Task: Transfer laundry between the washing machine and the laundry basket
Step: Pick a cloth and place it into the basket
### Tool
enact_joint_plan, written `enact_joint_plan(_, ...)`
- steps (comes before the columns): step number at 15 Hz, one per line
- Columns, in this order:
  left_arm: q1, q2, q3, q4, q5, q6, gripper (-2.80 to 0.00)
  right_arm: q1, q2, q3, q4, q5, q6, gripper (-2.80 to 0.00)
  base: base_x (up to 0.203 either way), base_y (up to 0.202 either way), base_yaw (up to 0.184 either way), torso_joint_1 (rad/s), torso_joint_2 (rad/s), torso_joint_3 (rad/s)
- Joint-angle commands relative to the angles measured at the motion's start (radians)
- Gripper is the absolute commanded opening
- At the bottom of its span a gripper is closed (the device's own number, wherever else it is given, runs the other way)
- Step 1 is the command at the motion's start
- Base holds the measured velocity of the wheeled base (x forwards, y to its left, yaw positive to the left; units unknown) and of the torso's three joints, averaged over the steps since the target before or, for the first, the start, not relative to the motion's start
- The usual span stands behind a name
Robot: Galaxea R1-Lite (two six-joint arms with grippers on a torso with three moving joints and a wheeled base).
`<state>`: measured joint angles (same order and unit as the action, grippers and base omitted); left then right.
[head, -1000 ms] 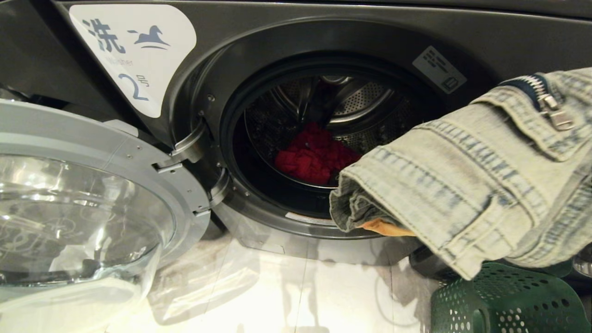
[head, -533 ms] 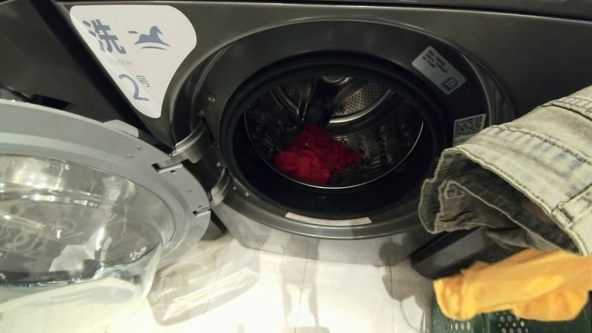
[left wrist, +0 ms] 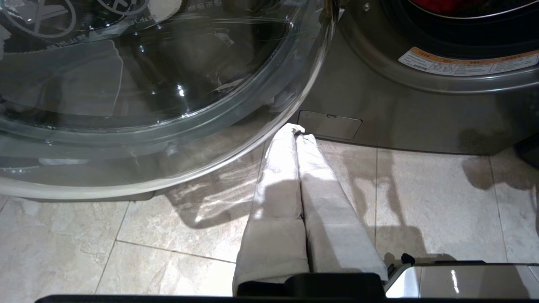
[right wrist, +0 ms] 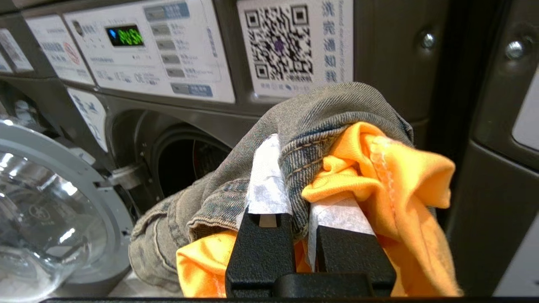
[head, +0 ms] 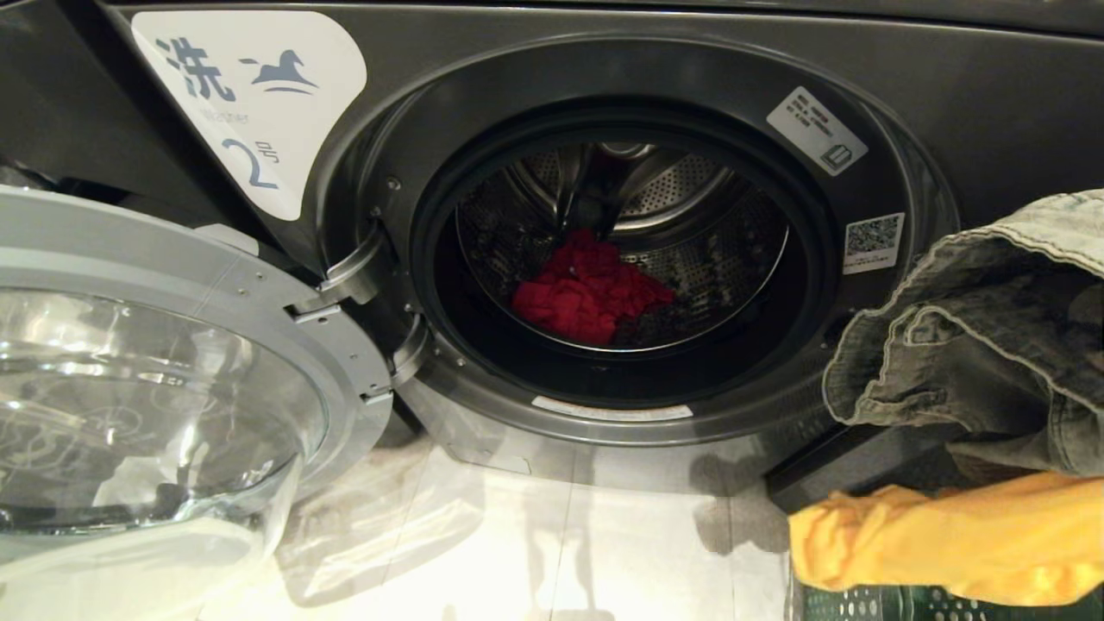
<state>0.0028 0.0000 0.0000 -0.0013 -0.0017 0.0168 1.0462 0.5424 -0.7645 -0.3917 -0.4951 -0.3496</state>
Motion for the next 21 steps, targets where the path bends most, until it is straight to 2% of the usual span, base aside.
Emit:
enact_joint_plan(1, 0.0, 0.0, 0.0, 0.0, 0.0, 0.0, -2.8, -0.002, -0.01, -0.004, 0.006, -0.007, -0.001, -2.8, 0.0, 0.0, 0.0, 0.0, 0.0, 0.0)
enact_joint_plan(6, 0.0, 0.0, 0.0, 0.0, 0.0, 0.0, -2.8, -0.01, -0.005, -0.038, 0.045, -0.025, 0.027, -2.8, 0.0, 0.0, 0.0, 0.0, 0.0, 0.0)
enact_joint_plan(11, 0.0, 0.0, 0.0, 0.0, 0.0, 0.0, -2.8, -0.068, -0.002, -0.023, 0.071, -0.019, 0.037, -2.8, 0.0, -0.001, -0.018, 0.0, 0.0, 0.002)
enact_joint_plan(18, 0.0, 0.0, 0.0, 0.0, 0.0, 0.0, -2.8, -0.107, 0.038, -0.024, 0.069, -0.022, 0.036, -2.8, 0.0, 0.006, -0.171, 0.001, 0.0, 0.003)
enact_joint_plan(21, 0.0, 0.0, 0.0, 0.0, 0.0, 0.0, -2.8, -0.107, 0.064, -0.01, 0.069, -0.039, 0.08, -2.8, 0.0, 0.005, -0.167, 0.002, 0.0, 0.0)
